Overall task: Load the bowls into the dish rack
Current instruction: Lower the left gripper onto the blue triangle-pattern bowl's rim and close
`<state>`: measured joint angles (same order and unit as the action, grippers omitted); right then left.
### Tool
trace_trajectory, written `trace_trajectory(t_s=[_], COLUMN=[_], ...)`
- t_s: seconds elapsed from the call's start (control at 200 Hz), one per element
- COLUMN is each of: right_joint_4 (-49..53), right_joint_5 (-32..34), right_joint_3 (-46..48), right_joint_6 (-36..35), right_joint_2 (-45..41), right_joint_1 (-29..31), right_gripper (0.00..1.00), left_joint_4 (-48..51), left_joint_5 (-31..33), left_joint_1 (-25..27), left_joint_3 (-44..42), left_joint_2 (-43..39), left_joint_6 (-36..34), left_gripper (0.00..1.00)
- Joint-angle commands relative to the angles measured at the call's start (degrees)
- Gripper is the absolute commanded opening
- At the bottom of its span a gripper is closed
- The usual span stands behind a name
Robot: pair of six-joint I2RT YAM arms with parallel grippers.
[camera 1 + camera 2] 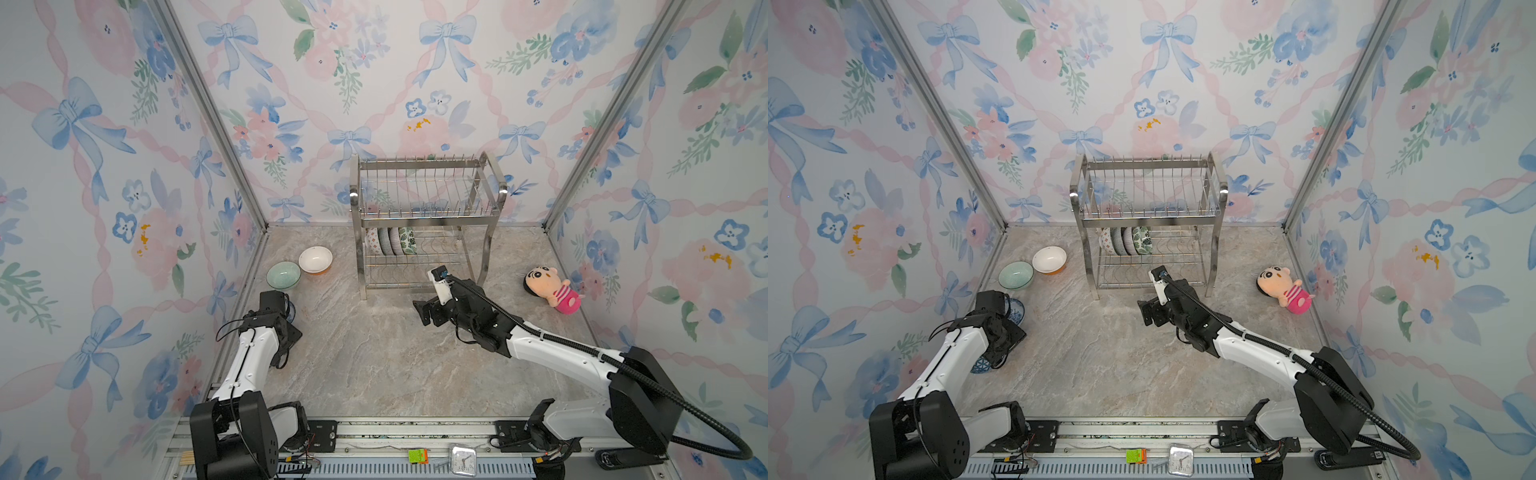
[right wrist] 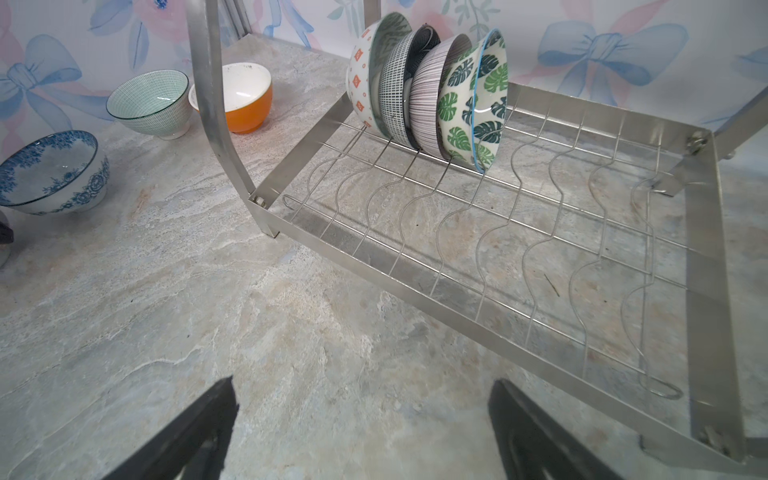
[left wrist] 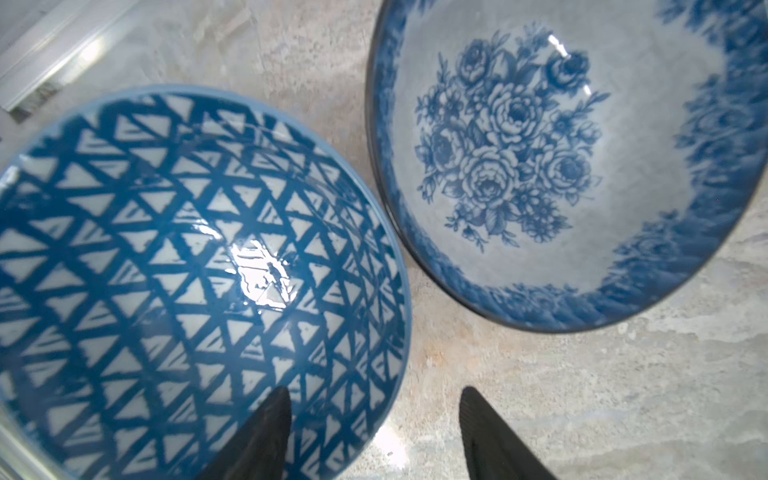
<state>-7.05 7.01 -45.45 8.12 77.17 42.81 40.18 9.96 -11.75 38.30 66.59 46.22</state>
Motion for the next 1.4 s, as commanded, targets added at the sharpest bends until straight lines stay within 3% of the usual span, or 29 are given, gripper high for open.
trace_trajectory(t_s=[0.0, 0.23, 0.68, 0.78, 0.905, 1.02, 1.165, 1.395], right_joint_4=[-1.2, -1.1, -0.6, -0.1, 0.5, 0.1, 0.9, 2.9], right_joint_5=[-2.8, -5.9, -1.4, -1.4, -0.9, -1.6, -1.7, -0.2], right_joint_3=[0.7, -0.2, 1.4, 1.2, 1.2, 1.5, 1.4, 1.3], right_joint_6=[1.3, 3.1, 2.0, 2.3, 2.3, 3.4, 3.9, 4.9], right_joint_2=[-1.6, -0.1, -3.7, -4.2, -5.0, -5.2, -5.2, -6.7], right_joint_1=[-0.4, -0.4, -2.1, -2.8, -3.2, -3.9, -4.0, -4.5], right_gripper=[0.96, 0.97, 0.96, 0.96, 0.96, 0.96, 0.97, 0.96], left_joint_4=[-1.2, -1.6, -1.9, -1.9, -1.9, -2.1, -2.4, -2.1], left_joint_5=[0.6, 0.0, -1.7, -2.4, -2.8, -6.3, -9.5, -5.5], left_joint_1=[-0.5, -0.5, -0.4, -0.4, 0.7, 1.0, 4.7, 18.6], left_joint_3=[-0.9, -1.1, -1.4, -1.4, -1.5, -2.9, -2.7, 3.1], left_joint_2=[0.6, 1.0, 2.9, 3.3, 2.6, 1.5, 0.5, -0.4], left_joint_6=[0.5, 0.3, 0.0, -0.1, 0.1, 1.8, 3.2, 4.5], left_gripper=[0.59, 0.44, 0.37, 0.25, 0.19, 0.01, 0.00, 0.00])
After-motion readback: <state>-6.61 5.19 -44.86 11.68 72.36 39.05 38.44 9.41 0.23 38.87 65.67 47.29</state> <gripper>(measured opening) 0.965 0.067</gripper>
